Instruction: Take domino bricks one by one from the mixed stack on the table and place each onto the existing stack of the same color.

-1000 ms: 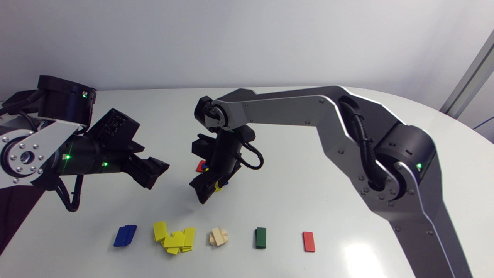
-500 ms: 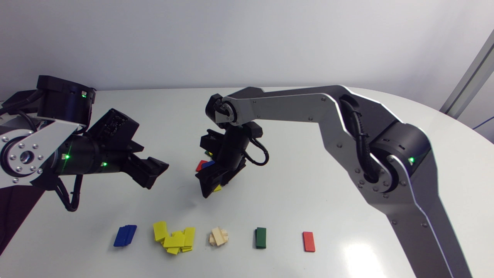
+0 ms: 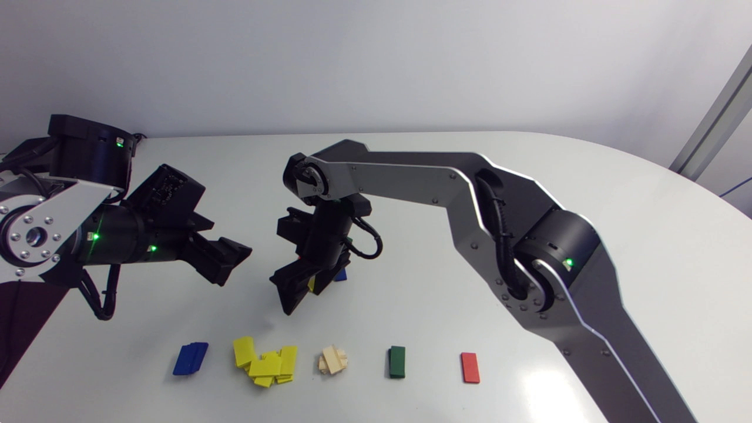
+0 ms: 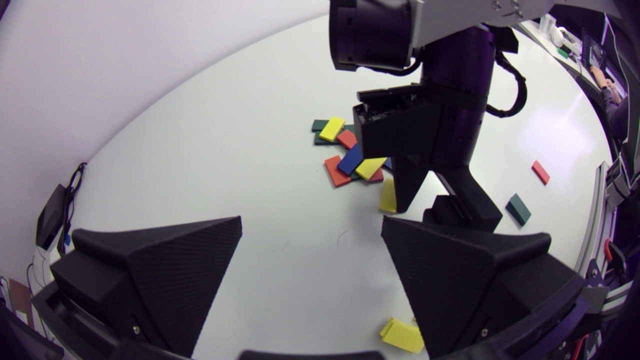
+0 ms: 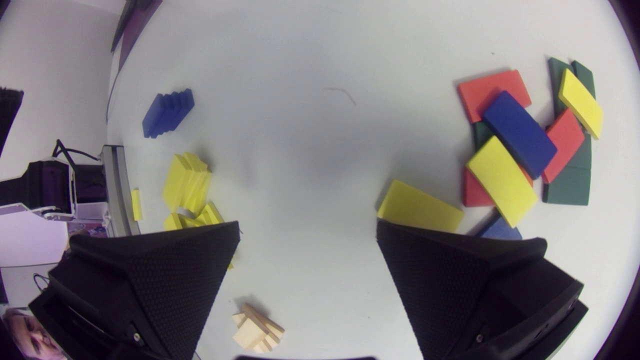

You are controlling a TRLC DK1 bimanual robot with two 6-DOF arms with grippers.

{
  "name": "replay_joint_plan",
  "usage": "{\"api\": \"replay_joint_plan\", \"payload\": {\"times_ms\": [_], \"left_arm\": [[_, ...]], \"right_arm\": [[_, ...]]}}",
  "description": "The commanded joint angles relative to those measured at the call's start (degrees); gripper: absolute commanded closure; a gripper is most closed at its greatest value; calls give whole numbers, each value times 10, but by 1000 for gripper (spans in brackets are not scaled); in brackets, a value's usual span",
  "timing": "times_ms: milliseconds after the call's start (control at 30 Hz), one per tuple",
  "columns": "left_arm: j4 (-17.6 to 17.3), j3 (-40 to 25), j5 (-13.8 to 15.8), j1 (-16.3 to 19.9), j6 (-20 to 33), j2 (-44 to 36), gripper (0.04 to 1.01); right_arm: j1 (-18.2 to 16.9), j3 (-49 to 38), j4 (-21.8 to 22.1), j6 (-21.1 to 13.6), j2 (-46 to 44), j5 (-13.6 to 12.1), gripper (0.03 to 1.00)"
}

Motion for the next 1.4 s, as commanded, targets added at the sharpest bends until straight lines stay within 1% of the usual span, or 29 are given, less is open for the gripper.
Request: {"api": "replay_joint_plan", "payload": {"times_ms": [0, 133, 233, 367, 433, 500, 533, 567, 600, 633, 667, 700, 767, 800, 867, 900, 1033, 1067, 1200, 1267, 1300, 1367], "left_arm": [[0, -12, 8, 6, 11, 0, 49], [0, -11, 8, 8, 12, -2, 49], [0, -11, 9, 8, 12, -1, 49], [1, -10, 9, 7, 12, 1, 49], [2, -11, 9, 6, 11, 2, 49], [2, -12, 9, 7, 12, 2, 49], [4, -13, 9, 8, 12, 2, 49], [7, -13, 9, 8, 13, 5, 49], [9, -14, 9, 10, 13, 7, 49], [11, -14, 9, 12, 13, 8, 49], [14, -15, 9, 13, 13, 11, 49], [17, -15, 9, 15, 13, 14, 49], [26, -18, 9, 17, 13, 22, 49], [30, -20, 9, 17, 13, 24, 49], [53, -30, 9, 19, 13, 35, 49], [61, -35, 9, 19, 12, 39, 49], [86, -42, 9, 20, 10, 64, 49], [94, -45, 9, 20, 10, 67, 49], [145, -67, 10, 15, 10, 87, 49], [155, -72, 26, 9, 13, 95, 49], [167, -77, 35, 5, 15, 98, 49], [172, -76, 49, -7, 21, 103, 49]], "right_arm": [[4, 13, -16, 10, 15, 0, 70], [-8, 4, -21, -4, -13, 6, 70], [-10, -3, -25, -29, -36, 8, 70], [-9, -4, -53, -114, -57, 7, 70], [-10, -11, -57, -159, -67, 15, 70], [-16, -6, -72, -208, -70, 16, 70], [-17, -11, -72, -230, -74, 23, 70], [-16, -22, -70, -262, -77, 44, 70], [-17, -26, -70, -285, -77, 49, 70], [-18, -30, -70, -307, -76, 49, 70], [-20, -34, -65, -328, -75, 56, 70], [-20, -39, -65, -346, -71, 68, 70], [-22, -43, -59, -375, -65, 72, 70], [-22, -46, -54, -383, -64, 74, 70], [-23, -49, -47, -402, -62, 75, 70], [-22, -49, -45, -406, -61, 80, 70], [-12, -51, -28, -423, -53, 106, 70], [-8, -52, -23, -427, -49, 117, 70], [4, -51, -7, -443, -41, 137, 70], [9, -47, -4, -446, -38, 143, 70], [11, -45, -4, -446, -37, 144, 70], [13, -44, -4, -446, -37, 145, 70]]}}
